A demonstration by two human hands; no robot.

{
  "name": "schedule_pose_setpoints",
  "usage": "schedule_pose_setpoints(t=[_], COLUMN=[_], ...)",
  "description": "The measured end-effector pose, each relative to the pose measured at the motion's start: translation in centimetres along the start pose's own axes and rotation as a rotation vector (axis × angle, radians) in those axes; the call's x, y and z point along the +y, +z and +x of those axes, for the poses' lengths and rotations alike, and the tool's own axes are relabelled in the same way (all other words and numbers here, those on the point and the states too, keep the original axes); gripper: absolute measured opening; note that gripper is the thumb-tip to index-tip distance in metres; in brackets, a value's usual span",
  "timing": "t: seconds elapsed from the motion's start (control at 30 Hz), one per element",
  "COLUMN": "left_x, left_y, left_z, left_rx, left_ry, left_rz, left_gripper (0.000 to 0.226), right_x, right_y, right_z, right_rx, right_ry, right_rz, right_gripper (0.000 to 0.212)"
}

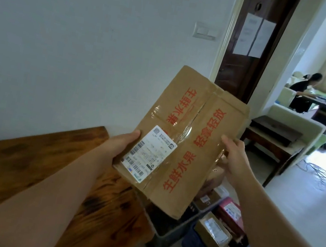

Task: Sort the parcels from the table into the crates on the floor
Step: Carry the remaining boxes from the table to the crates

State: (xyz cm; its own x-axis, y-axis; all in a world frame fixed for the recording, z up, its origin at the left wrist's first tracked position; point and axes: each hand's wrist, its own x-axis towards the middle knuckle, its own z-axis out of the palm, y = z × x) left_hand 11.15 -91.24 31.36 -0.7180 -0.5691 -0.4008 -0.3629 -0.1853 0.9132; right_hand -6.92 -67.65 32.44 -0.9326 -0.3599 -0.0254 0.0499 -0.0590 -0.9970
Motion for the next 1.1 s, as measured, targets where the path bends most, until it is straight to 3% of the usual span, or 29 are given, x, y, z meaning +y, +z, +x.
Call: schedule_pose_setpoints(t=[0.13,0.23,0.37,0.47,0.57,0.67,0.7,0.77,0.83,0.93,1.0,1.1], left_x=[2.7,3.9,4.6,3.9,4.2,4.1,3.9,3.3,2.7,1.0,-0.3,-2.2], left_y=[0.1,0.1,2.0,4.0,6.0,8.6,9.5,10.6,11.2,12.1,12.6,12.9], left_z=[3.6,6.3,9.9,12.5,15.5,18.6,19.6,20.9,21.9,22.8,23.4,24.6], left_rx=[0.04,0.103,0.166,0.213,0.25,0.422,0.498,0.582,0.606,0.592,0.587,0.62], left_ry=[0.051,0.124,0.14,0.138,0.165,0.159,0.143,0.115,0.074,-0.013,-0.083,-0.106], left_rz=[0.055,0.09,0.072,0.039,0.001,-0.124,-0.201,-0.374,-0.486,-0.523,-0.554,-0.611], left_gripper=[0.047,0.041,0.039,0.035,0.035,0.049,0.054,0.042,0.029,0.044,0.055,0.05], right_x=[-1.6,-2.6,-2.4,-1.0,0.5,2.0,2.5,3.9,5.3,7.7,9.8,13.1], right_y=[0.0,-1.1,-2.4,-3.6,-5.5,-7.4,-7.9,-8.5,-8.5,-8.1,-7.4,-6.6], right_z=[4.0,7.3,12.6,16.9,21.8,27.0,28.8,31.4,33.5,35.8,36.6,36.7], right_rx=[0.087,-0.069,-0.09,0.058,0.153,-0.017,-0.103,-0.231,-0.302,-0.364,-0.404,-0.424], right_ry=[-0.065,-0.081,-0.026,-0.079,-0.18,-0.138,-0.095,-0.043,-0.013,0.07,0.156,0.23], right_rz=[-0.105,-0.098,-0.082,-0.144,-0.257,-0.346,-0.381,-0.466,-0.497,-0.527,-0.517,-0.546], right_gripper=[0.067,0.084,0.065,0.037,0.038,0.06,0.057,0.033,0.024,0.026,0.032,0.045])
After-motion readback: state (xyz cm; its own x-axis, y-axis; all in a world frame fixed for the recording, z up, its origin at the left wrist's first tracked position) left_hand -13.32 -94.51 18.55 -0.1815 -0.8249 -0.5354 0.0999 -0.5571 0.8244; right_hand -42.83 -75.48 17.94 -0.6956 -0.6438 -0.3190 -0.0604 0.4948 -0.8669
